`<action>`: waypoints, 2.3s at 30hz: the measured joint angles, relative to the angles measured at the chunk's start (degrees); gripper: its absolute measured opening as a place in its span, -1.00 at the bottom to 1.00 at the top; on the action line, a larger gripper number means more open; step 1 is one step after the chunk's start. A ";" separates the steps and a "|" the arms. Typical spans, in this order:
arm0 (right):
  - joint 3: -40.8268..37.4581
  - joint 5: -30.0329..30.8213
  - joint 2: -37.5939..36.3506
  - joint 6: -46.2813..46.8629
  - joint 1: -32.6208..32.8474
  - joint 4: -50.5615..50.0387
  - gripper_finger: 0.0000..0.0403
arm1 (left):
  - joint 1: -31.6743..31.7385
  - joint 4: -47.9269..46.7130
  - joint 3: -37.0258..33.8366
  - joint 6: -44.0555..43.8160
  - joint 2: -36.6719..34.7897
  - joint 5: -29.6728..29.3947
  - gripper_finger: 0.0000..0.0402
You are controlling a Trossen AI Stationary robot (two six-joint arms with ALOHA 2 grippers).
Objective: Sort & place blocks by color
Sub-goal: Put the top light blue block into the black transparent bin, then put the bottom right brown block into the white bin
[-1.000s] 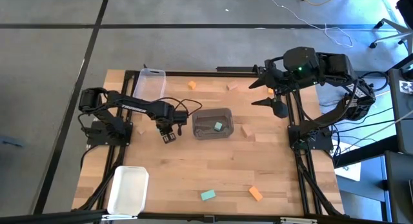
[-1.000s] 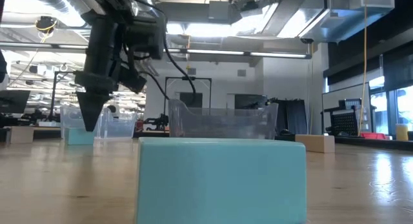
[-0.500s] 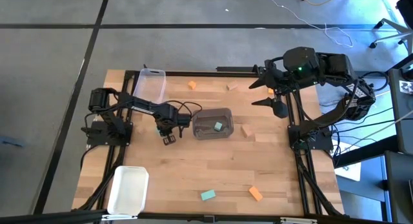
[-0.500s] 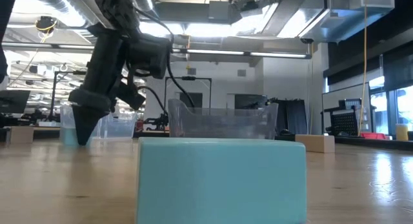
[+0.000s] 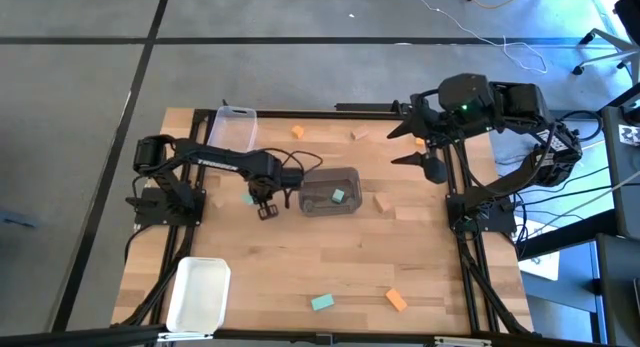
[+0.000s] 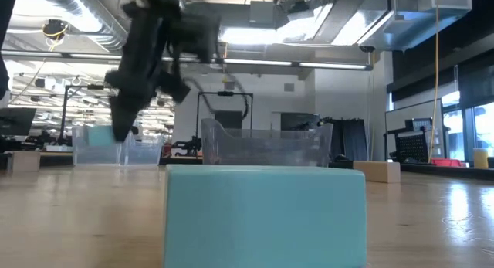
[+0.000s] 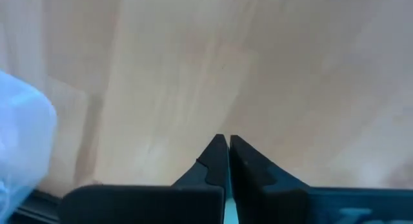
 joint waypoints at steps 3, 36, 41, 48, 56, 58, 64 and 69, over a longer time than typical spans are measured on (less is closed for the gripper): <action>0.00 -0.01 -0.08 -0.13 0.01 -0.99 0.39 | -0.15 -3.28 5.49 1.71 0.19 0.57 -0.99; 0.00 -0.02 -0.31 -2.75 0.01 -3.01 0.39 | 0.49 9.54 36.58 11.35 26.14 2.03 -1.00; 0.00 -0.04 -0.31 -2.75 0.00 -3.01 0.39 | 0.49 10.23 36.58 11.38 27.21 2.39 -1.00; 0.00 -0.03 -0.31 -2.78 0.00 -3.01 0.39 | 0.60 11.59 36.58 11.35 27.19 2.90 -0.92; 0.00 -0.03 -0.31 -2.78 0.00 -2.98 0.39 | 0.60 12.55 36.58 14.21 27.19 3.87 -0.75; 0.00 -0.04 -0.31 -2.78 0.00 -2.98 0.39 | 0.60 13.27 36.58 14.48 27.19 4.04 -0.72; 0.00 -0.04 -0.31 -2.80 0.00 -3.04 0.39 | 0.95 13.80 36.55 14.10 26.63 4.04 -0.70; 0.00 -0.04 -1.03 -2.66 0.01 -3.48 0.39 | 2.80 11.92 36.55 11.70 22.15 3.93 -0.71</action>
